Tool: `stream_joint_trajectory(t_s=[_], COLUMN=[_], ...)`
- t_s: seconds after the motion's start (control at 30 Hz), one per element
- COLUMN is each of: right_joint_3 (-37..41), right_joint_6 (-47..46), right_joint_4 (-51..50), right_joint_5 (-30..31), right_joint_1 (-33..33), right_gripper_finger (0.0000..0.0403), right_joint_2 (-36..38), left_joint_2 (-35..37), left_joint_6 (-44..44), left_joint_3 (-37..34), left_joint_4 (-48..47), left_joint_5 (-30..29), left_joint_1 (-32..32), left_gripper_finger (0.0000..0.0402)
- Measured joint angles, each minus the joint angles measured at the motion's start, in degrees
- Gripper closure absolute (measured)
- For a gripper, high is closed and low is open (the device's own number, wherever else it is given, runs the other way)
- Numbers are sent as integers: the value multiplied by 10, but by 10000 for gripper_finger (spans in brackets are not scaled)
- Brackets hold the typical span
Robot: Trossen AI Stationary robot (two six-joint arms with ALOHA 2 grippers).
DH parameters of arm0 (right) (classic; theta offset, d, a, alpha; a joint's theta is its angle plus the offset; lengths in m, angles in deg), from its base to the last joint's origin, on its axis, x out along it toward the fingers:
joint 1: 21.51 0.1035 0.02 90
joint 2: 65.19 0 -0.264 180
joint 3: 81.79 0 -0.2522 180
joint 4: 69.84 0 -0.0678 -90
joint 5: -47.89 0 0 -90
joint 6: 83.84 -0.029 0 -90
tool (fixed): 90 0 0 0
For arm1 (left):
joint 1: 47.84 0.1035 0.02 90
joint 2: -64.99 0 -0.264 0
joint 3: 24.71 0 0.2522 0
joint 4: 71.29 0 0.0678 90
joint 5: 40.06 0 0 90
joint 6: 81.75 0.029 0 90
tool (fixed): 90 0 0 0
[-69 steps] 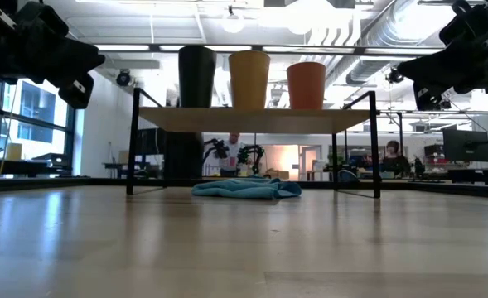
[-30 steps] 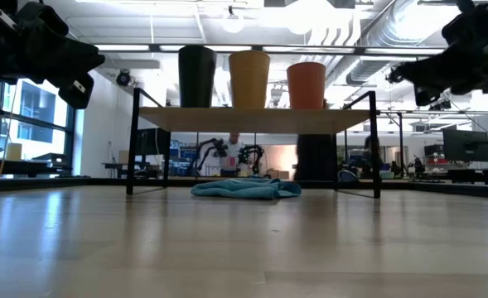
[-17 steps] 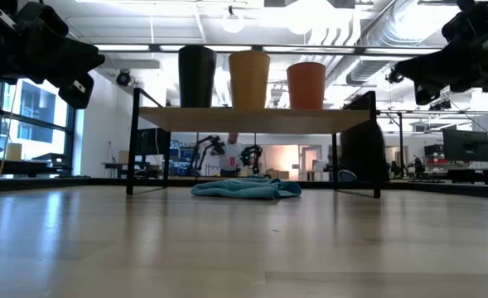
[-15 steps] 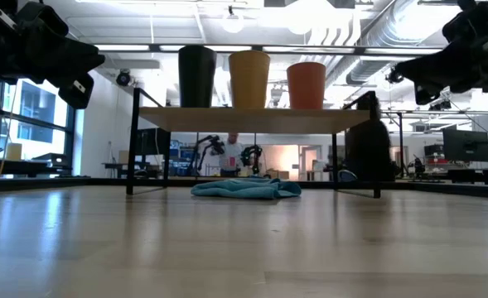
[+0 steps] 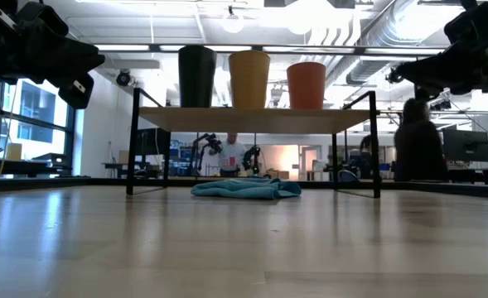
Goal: Stack small to large cups/mugs on shelf
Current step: Return to Home Position
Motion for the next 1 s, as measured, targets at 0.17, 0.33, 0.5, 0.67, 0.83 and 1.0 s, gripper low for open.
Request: stream_joint_trajectory(t_s=[0.17, 0.33, 0.5, 0.67, 0.83, 1.0], right_joint_3=[0, 0, 0, 0, 0, 0], right_joint_6=[-2, 3, 23, 22, 22, 22], right_joint_4=[2, 3, 3, 3, 3, 2], right_joint_5=[-17, -24, -20, -16, -15, -14], right_joint_1=[0, 0, 0, 0, 0, 0], right_gripper_finger=[400, 400, 400, 400, 400, 400], right_joint_2=[0, 0, 0, 0, 0, 0], left_joint_2=[0, 0, 0, 0, 0, 0], left_joint_6=[0, 0, 0, 0, 0, 0], left_joint_3=[0, 0, 0, 0, 0, 0], left_joint_4=[0, 0, 0, 0, 0, 0], left_joint_5=[0, 0, 0, 0, 0, 0], left_joint_1=[0, 0, 0, 0, 0, 0], left_gripper_finger=[346, 346, 346, 346, 346, 346])
